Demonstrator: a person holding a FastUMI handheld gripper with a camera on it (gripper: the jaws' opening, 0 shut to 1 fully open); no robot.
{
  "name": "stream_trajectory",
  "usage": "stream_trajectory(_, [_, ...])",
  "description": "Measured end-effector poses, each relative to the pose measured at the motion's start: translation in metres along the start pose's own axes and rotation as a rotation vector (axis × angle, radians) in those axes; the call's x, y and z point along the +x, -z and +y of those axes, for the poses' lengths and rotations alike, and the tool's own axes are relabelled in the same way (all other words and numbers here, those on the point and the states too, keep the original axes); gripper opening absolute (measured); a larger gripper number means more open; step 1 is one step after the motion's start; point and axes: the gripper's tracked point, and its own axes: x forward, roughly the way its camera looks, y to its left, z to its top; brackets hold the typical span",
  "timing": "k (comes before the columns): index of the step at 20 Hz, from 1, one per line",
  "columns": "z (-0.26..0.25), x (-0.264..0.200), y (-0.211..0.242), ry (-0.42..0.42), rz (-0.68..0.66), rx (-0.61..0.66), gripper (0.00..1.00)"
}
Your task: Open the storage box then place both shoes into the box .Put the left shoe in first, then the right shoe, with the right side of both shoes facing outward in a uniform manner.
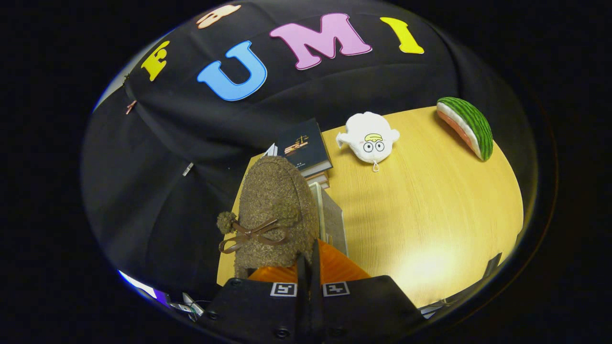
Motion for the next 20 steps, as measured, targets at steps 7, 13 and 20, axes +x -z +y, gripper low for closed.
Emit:
stream_trajectory(7, [0.009, 0.044, 0.002, 0.079, -0.043, -0.095, 0.05])
stream_trajectory(13, [0.001, 0.059, 0.020, 0.139, -0.038, -0.189, 0.05])
stream_trajectory(20, [-0.010, 0.072, 0.036, 0.178, 0.002, -0.174, 0.11])
